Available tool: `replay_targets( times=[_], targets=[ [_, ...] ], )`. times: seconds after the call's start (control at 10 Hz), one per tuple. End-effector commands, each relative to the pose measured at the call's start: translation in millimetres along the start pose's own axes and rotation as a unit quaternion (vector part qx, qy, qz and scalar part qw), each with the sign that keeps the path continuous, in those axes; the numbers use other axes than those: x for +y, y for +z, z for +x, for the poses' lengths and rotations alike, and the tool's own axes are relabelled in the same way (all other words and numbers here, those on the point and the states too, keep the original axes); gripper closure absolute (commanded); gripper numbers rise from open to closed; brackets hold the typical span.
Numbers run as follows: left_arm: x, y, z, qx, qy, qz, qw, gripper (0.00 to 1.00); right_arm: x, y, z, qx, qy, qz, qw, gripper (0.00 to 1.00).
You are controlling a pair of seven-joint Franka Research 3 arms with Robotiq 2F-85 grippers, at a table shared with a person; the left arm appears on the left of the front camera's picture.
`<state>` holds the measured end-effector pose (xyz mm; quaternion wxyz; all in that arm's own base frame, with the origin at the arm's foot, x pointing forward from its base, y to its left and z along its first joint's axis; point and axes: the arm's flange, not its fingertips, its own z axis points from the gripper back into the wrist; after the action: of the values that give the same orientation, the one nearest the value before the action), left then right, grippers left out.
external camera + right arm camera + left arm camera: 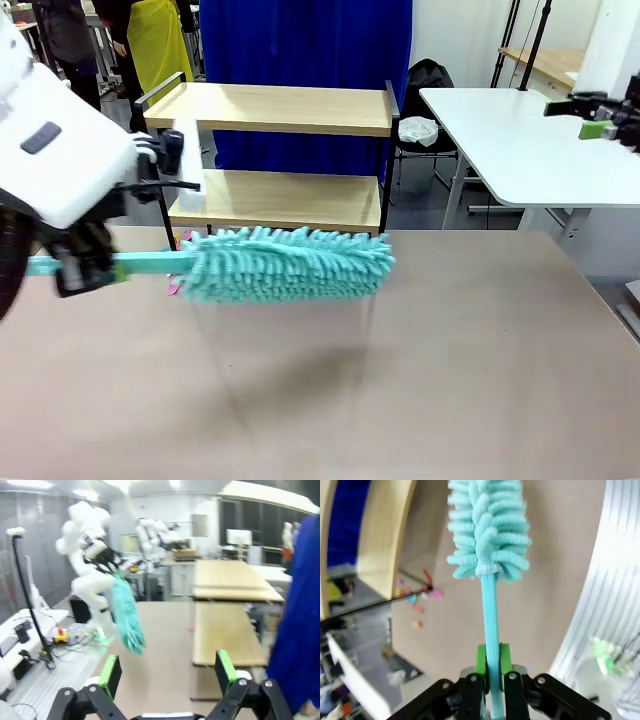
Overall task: Clean the shelf.
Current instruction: Hand the Duster back to the human.
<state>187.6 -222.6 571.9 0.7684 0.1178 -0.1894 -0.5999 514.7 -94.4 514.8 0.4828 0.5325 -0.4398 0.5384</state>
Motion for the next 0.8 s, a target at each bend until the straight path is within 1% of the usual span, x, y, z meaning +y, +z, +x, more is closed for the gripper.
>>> replay_targets(
  times=[0.0, 0.1, 0.2, 0.3, 0.4, 0.5, 0.6, 0.7],
  targets=[
    [12, -41, 0, -0.094, -0.013, -0.049, 0.994, 0.87, 23, -40, 1, -0.006, -0.048, 0.028, 0.998, 0.0],
    [16, -55, 6, -0.137, -0.02, -0.06, 0.989, 0.87, 31, -70, -6, 0.006, -0.057, 0.018, 0.998, 0.0],
    [20, -65, 8, -0.166, -0.031, -0.074, 0.983, 0.87, 34, -84, -14, 0.007, -0.062, 0.017, 0.998, 0.0],
    [30, -73, 2, -0.2, -0.046, -0.096, 0.974, 0.87, 40, -98, -23, -0.003, -0.069, 0.025, 0.997, 0.0],
    [38, -83, -6, -0.208, -0.029, -0.107, 0.972, 0.87, 44, -102, -27, -0.019, -0.052, 0.012, 0.998, 0.0],
    [39, -86, -9, -0.197, -0.056, -0.102, 0.973, 0.87, 41, -88, -25, -0.027, -0.041, 0.005, 0.999, 0.0],
    [38, -81, -17, -0.208, -0.098, -0.092, 0.969, 0.87, 37, -98, -30, -0.008, -0.067, 0.033, 0.997, 0.0],
    [56, -71, 19, -0.191, -0.033, -0.088, 0.977, 0.87, 37, -98, -30, -0.008, -0.067, 0.033, 0.997, 0.0]
  ],
)
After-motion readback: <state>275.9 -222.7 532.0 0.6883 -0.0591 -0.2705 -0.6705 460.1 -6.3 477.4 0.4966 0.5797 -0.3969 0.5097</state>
